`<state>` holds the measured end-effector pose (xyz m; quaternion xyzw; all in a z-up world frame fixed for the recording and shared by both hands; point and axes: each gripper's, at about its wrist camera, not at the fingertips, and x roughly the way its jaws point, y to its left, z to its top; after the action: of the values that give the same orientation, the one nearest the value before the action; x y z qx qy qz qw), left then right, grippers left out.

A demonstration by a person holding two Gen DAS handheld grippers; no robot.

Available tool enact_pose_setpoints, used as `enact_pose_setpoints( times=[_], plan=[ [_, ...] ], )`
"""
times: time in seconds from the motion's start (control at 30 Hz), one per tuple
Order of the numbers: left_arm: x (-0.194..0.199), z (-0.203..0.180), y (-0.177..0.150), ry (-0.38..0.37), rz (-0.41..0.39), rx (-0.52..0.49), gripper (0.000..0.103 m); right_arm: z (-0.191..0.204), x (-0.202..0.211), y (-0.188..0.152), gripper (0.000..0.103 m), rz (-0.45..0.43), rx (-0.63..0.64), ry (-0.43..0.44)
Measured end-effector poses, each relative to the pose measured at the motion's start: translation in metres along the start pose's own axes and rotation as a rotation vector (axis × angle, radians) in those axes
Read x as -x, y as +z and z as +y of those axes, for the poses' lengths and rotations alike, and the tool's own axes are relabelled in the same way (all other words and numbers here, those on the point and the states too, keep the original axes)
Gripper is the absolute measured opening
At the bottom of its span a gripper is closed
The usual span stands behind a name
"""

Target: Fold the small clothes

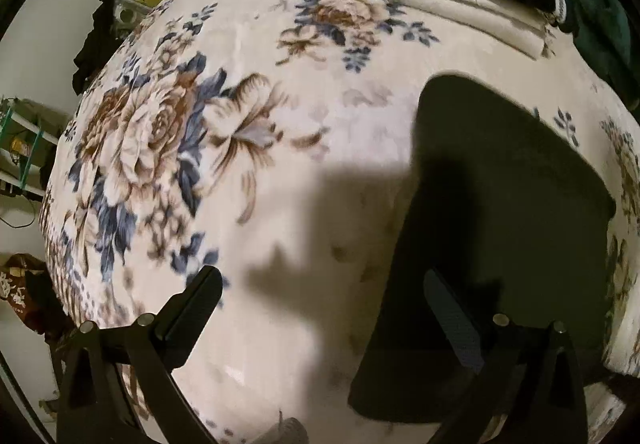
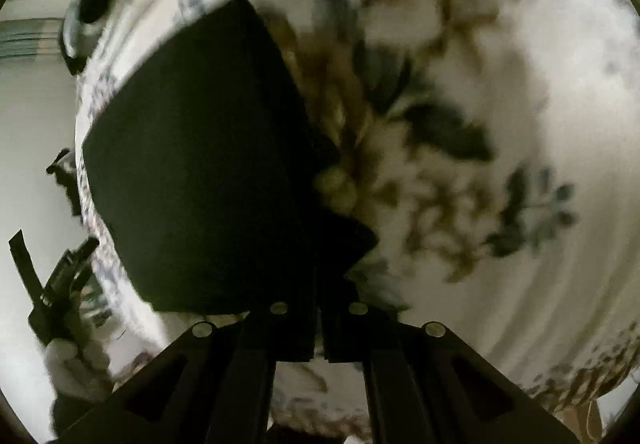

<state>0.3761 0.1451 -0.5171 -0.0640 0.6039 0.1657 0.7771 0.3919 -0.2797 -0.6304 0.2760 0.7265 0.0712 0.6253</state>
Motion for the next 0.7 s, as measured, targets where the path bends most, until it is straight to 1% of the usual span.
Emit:
enact_pose_setpoints(
  times=[0.03,0.07,0.1,0.13,0.17,0.23,0.27,0.33,0.4,0.43,0.47,0.5,0.53,0.57,0.63,0.67,0.7],
  plan=[
    [-0.002,0.0,0.007,-0.018,-0.01,0.002,0.103,-0.002,-0.001,0.006,0.007,0.017,-0.016,0.03],
    [-0.005,0.0,0.013,-0.034,-0.015,0.006,0.103,-0.003,0.005,0.016,0.01,-0.003,-0.031,0.064],
    [-0.008,-0.001,0.021,-0.056,-0.019,0.013,0.103,-0.004,0.013,0.026,0.029,-0.04,-0.041,0.081],
    [-0.013,-0.002,0.03,-0.093,-0.022,0.024,0.103,-0.004,0.018,0.034,0.059,-0.072,-0.049,0.095],
    [-0.019,-0.004,0.038,-0.138,-0.018,0.032,0.103,-0.005,0.024,0.05,0.067,-0.113,-0.066,0.134],
    [-0.038,-0.013,0.056,-0.235,0.014,0.032,0.103,0.0,0.022,0.08,0.068,-0.134,-0.072,0.212],
    [-0.045,-0.018,0.064,-0.277,0.023,0.026,0.103,0.005,0.015,0.099,0.068,-0.124,-0.068,0.251],
    [-0.057,-0.029,0.078,-0.341,0.021,-0.004,0.103,0.017,0.0,0.13,0.068,-0.118,-0.036,0.301],
    [-0.063,-0.038,0.089,-0.385,0.002,-0.026,0.085,0.028,-0.013,0.151,0.068,-0.106,-0.006,0.304],
    [-0.064,-0.041,0.092,-0.421,-0.006,-0.032,0.055,0.034,-0.018,0.159,0.061,-0.091,0.018,0.317],
    [-0.065,-0.043,0.095,-0.445,-0.004,-0.032,0.028,0.042,-0.023,0.167,0.047,-0.089,0.04,0.314],
    [-0.065,-0.044,0.097,-0.441,-0.003,-0.028,0.026,0.046,-0.023,0.171,0.009,-0.097,0.054,0.307],
    [-0.063,-0.044,0.097,-0.45,-0.01,-0.023,0.018,0.05,-0.02,0.171,0.002,-0.117,0.073,0.278],
    [-0.062,-0.043,0.097,-0.462,-0.011,-0.011,0.017,0.055,-0.01,0.172,0.002,-0.169,0.081,0.251],
    [-0.063,-0.037,0.099,-0.492,-0.001,0.031,0.017,0.059,0.004,0.176,0.001,-0.234,0.049,0.235],
    [-0.067,-0.034,0.101,-0.503,0.008,0.045,0.017,0.059,0.008,0.184,0.001,-0.252,0.026,0.231],
    [-0.073,-0.032,0.102,-0.511,0.02,0.061,0.017,0.059,0.005,0.19,0.001,-0.246,0.011,0.218]
  ],
)
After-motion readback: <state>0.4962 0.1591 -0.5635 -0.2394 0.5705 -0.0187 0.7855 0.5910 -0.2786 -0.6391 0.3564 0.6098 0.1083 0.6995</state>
